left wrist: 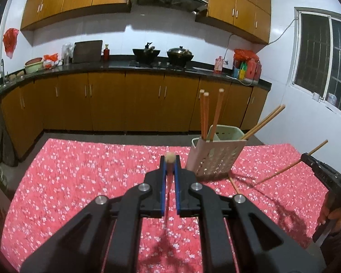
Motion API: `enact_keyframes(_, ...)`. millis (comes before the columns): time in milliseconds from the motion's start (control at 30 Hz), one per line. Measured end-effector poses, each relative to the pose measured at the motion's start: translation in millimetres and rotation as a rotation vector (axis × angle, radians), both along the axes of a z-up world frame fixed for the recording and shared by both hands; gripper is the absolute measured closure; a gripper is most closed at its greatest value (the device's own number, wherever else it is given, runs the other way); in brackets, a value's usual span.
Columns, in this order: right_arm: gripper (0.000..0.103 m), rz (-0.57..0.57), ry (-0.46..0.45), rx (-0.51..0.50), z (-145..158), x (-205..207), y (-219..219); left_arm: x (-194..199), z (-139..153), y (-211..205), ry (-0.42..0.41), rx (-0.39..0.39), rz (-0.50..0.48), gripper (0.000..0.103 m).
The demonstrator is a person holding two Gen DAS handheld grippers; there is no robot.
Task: Organize utensils
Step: 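Lower both chopsticks upright into the beige utensil holder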
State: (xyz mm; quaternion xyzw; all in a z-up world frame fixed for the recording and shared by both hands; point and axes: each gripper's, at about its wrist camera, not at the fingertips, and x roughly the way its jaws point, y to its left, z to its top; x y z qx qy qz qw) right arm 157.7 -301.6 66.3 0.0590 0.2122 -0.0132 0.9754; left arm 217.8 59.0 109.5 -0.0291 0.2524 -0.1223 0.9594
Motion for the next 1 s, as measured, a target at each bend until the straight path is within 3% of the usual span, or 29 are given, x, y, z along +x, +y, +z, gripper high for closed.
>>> enact_keyframes(233, 0.095, 0.032, -0.033, 0.042, 27, -2, 2, -7, 25, -8, -0.044, 0.006, -0.055, 0.096)
enact_keyframes(467, 0.095, 0.138, -0.129, 0.154, 75, -12, 6, -20, 68, -28, -0.114, -0.04, -0.157, 0.096)
enact_keyframes(600, 0.095, 0.171, -0.192, 0.153, 94, -13, 18, -24, 93, -44, -0.174, -0.056, -0.193, 0.096)
enact_keyframes(800, 0.095, 0.169, -0.272, 0.107, 110, -3, 38, -12, 122, -63, -0.254, -0.082, -0.165, 0.096)
enact_keyframes(1000, 0.095, 0.139, -0.315, 0.085, 112, 20, 46, 16, 129, -71, -0.312, -0.124, -0.073, 0.096)
